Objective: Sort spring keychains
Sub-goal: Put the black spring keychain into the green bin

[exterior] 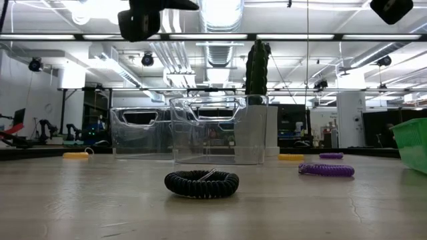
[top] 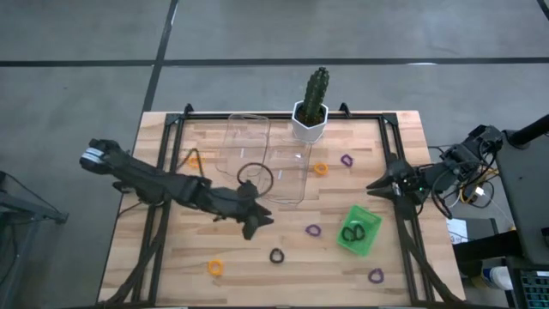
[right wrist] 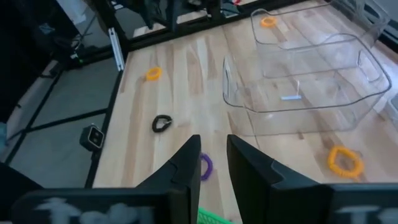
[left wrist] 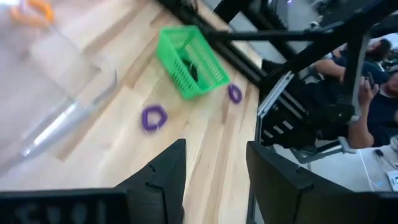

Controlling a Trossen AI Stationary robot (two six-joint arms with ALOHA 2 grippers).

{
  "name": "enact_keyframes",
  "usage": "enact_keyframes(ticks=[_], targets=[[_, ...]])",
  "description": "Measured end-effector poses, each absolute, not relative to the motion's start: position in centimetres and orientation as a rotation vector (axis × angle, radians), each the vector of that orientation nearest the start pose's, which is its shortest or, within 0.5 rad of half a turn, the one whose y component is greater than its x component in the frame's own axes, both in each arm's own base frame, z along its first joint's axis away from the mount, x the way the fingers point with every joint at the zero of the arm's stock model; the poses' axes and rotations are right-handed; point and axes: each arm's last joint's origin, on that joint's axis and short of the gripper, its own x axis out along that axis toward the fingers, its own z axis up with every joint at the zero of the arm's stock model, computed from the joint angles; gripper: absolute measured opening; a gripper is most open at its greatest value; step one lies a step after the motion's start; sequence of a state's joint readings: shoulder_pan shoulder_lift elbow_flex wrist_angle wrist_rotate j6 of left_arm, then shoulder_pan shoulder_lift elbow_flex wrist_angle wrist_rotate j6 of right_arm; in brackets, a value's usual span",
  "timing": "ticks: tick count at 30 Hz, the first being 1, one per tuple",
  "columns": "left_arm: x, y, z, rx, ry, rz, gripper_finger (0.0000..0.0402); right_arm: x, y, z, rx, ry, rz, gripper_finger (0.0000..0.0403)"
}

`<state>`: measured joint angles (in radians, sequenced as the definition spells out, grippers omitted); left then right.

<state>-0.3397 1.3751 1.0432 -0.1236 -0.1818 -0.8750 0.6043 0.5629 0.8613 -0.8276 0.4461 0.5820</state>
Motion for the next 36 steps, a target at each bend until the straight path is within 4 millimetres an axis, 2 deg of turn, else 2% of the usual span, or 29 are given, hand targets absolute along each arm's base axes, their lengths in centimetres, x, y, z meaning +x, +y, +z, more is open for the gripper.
enact_keyframes(ticks=[9, 18, 28, 36], targets=[[30.8, -14.0, 27.1, -0.853, 0.593, 0.047, 0.0160, 8.6, 4.4, 32.3, 0.265, 0.496, 0.021, 0.0070], [32.8, -17.8, 26.5, -0.816, 0.600, 0.143, 0.0160, 8.6, 4.4, 32.2, 0.228, 0.498, 0.030, 0.0065], [36.7, -20.3, 25.8, -0.728, 0.795, 0.307, 0.0160, 8.8, 4.6, 32.6, 0.104, 0.450, 0.097, 0.0068], [38.8, -21.5, 24.7, -0.719, 0.833, 0.350, 0.0160, 8.9, 4.9, 33.0, 0.102, 0.420, 0.180, 0.0059]])
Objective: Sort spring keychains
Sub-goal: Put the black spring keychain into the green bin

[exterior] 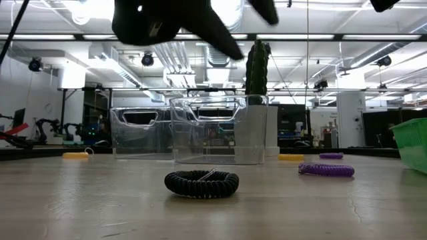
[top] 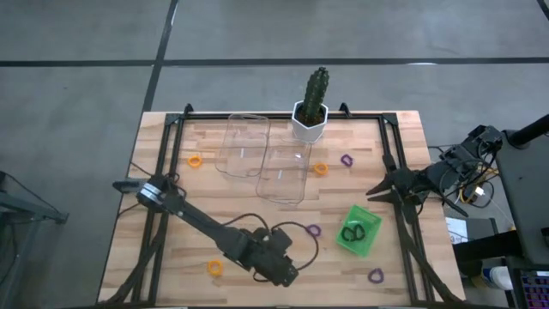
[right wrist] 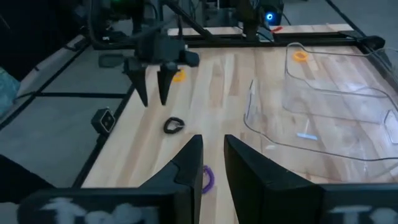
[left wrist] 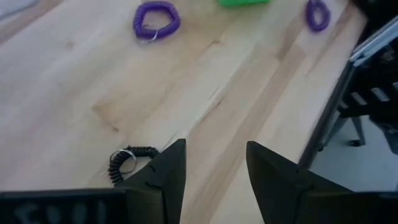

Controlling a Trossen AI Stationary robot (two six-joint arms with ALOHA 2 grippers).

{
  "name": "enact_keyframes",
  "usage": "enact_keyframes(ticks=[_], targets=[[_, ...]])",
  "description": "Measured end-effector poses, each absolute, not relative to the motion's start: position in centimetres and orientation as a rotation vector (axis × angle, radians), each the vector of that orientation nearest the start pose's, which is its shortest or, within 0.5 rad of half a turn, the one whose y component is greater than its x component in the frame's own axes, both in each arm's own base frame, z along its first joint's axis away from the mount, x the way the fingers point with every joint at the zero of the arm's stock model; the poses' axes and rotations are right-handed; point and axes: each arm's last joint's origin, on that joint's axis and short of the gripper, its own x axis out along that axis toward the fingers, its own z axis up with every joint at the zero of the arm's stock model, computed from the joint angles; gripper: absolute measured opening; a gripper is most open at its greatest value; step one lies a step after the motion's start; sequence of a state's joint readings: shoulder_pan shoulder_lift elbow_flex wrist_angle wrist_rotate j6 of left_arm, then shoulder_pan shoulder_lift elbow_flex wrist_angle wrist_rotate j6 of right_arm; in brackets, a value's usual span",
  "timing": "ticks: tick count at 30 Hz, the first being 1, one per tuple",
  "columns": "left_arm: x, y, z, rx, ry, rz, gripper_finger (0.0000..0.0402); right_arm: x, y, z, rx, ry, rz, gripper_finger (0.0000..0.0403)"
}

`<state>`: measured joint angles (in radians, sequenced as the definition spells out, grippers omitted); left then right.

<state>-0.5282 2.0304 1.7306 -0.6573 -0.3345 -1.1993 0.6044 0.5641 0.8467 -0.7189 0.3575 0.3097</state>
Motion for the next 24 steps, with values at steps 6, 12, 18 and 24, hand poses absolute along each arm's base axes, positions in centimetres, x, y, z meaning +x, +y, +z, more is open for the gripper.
enact_keyframes(ticks=[6, 12, 18, 24], targets=[[38.6, -21.4, 22.6, -0.731, 0.924, 0.459, 0.0160, 8.9, 4.9, 33.1, 0.103, 0.420, 0.180, 0.0063], [38.0, -21.2, 21.8, -0.744, 0.974, 0.544, 0.0160, 8.9, 4.9, 33.0, 0.107, 0.422, 0.181, 0.0060], [37.9, -21.1, 21.4, -0.761, 0.980, 0.563, 0.0160, 8.9, 4.9, 33.0, 0.107, 0.422, 0.181, 0.0061], [37.4, -20.8, 20.0, -0.800, 0.991, 0.635, 0.0160, 8.9, 4.9, 33.0, 0.107, 0.421, 0.181, 0.0066]])
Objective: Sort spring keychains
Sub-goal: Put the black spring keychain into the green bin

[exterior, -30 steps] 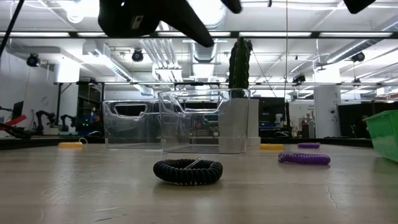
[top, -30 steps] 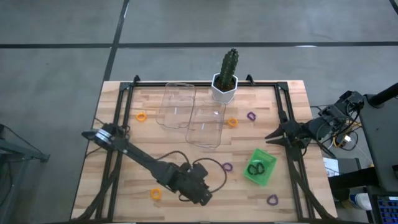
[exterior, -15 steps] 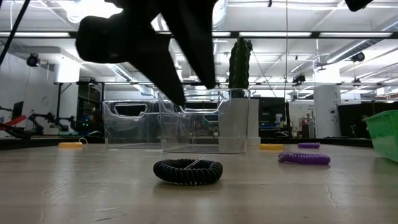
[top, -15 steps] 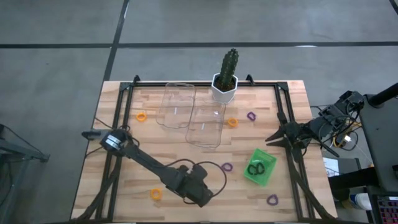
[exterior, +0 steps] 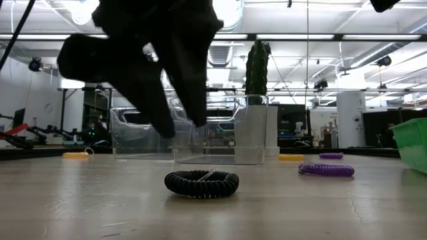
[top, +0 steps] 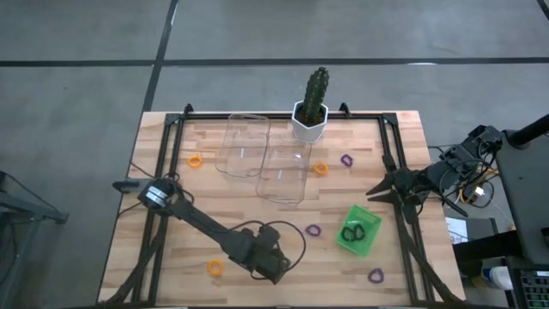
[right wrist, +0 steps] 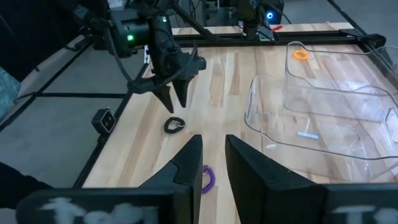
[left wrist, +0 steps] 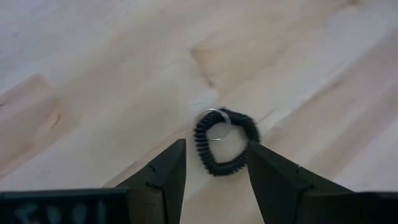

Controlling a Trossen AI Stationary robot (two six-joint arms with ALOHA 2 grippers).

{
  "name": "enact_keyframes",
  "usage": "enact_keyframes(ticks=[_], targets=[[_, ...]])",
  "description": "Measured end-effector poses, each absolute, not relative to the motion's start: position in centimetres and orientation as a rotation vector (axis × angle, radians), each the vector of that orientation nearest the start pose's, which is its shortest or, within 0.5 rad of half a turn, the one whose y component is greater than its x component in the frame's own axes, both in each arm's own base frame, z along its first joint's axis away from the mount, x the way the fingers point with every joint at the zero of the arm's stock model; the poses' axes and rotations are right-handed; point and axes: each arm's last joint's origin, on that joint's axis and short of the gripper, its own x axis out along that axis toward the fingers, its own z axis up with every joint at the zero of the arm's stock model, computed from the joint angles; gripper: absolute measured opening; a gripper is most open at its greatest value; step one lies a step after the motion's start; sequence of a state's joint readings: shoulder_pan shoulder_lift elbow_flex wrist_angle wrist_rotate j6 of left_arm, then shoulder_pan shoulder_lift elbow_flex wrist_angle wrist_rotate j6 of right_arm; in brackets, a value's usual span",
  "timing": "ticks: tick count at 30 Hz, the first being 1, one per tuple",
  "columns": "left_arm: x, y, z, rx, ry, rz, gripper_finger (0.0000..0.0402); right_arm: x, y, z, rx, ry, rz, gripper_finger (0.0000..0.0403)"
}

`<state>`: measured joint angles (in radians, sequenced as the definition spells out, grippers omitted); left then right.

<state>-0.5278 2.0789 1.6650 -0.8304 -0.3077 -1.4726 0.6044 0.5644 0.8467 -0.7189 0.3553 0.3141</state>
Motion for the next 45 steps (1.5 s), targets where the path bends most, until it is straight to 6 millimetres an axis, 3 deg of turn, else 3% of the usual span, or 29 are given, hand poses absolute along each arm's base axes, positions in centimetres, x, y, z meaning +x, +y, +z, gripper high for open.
enact_keyframes(ticks=[6, 24, 45], targets=[[37.0, -20.6, 19.0, -0.848, 0.989, 0.691, 0.0160, 8.9, 4.9, 33.0, 0.106, 0.422, 0.181, 0.0060], [37.7, -21.1, 19.2, -0.886, 0.949, 0.615, 0.0160, 8.9, 4.9, 33.0, 0.106, 0.422, 0.181, 0.0059], [37.9, -21.1, 16.0, -0.898, 1.033, 0.651, 0.0160, 8.9, 4.9, 33.0, 0.097, 0.422, 0.181, 0.0059]])
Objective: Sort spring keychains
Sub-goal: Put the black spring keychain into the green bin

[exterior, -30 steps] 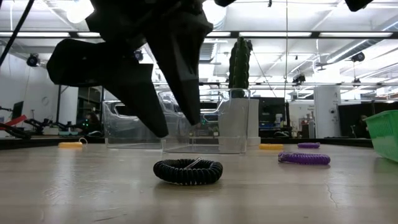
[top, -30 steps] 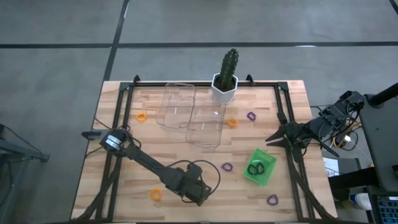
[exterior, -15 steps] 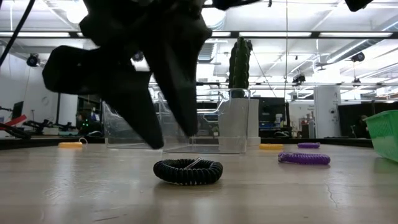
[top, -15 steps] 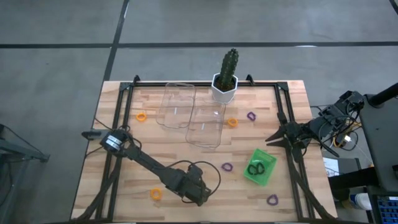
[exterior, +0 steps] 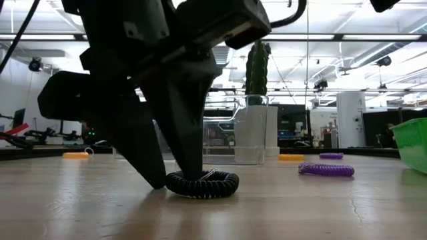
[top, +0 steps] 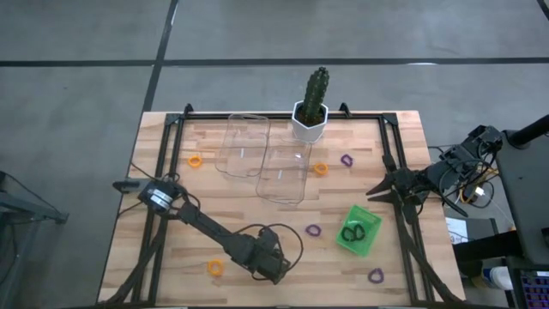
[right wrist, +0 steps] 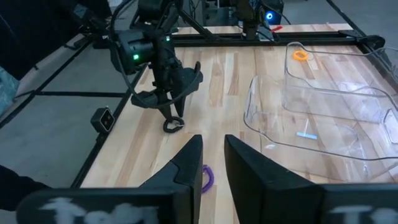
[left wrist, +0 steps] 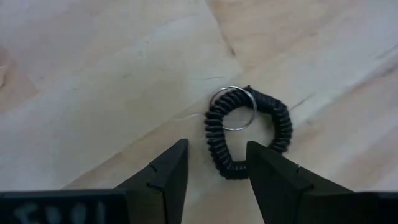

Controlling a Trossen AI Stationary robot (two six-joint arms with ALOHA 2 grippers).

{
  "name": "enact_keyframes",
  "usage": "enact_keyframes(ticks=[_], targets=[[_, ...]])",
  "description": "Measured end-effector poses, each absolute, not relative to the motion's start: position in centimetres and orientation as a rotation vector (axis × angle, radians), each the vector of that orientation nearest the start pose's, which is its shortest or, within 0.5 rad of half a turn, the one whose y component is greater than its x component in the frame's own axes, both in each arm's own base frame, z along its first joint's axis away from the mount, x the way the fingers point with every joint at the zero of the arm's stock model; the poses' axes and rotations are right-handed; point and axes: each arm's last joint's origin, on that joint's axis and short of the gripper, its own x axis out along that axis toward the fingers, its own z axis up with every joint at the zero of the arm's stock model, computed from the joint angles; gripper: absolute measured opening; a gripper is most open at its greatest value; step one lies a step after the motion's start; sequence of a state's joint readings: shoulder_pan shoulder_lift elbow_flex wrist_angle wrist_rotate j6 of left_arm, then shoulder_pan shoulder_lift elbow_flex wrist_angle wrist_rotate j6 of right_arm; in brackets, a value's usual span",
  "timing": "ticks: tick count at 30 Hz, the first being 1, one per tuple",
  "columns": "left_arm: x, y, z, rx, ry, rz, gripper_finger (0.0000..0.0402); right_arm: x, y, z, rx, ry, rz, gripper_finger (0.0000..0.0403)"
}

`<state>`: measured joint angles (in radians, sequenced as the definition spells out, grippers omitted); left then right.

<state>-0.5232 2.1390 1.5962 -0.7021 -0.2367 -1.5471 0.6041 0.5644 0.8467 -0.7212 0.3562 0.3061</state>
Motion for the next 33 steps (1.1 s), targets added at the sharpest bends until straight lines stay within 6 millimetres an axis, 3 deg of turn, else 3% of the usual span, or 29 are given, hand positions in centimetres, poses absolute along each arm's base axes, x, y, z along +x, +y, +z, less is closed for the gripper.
enact_keyframes(ticks=[16, 29, 33], targets=[[37.8, -20.8, 14.9, -0.921, 1.047, 0.752, 0.0150, 8.9, 4.9, 33.0, 0.098, 0.422, 0.180, 0.0067], [37.6, -20.1, 14.7, -0.918, 1.060, 0.817, 0.0027, 8.9, 4.9, 33.0, 0.102, 0.421, 0.178, 0.0059], [37.5, -20.1, 14.7, -0.913, 1.059, 0.819, 0.0009, 8.9, 4.9, 33.0, 0.103, 0.421, 0.178, 0.0062]])
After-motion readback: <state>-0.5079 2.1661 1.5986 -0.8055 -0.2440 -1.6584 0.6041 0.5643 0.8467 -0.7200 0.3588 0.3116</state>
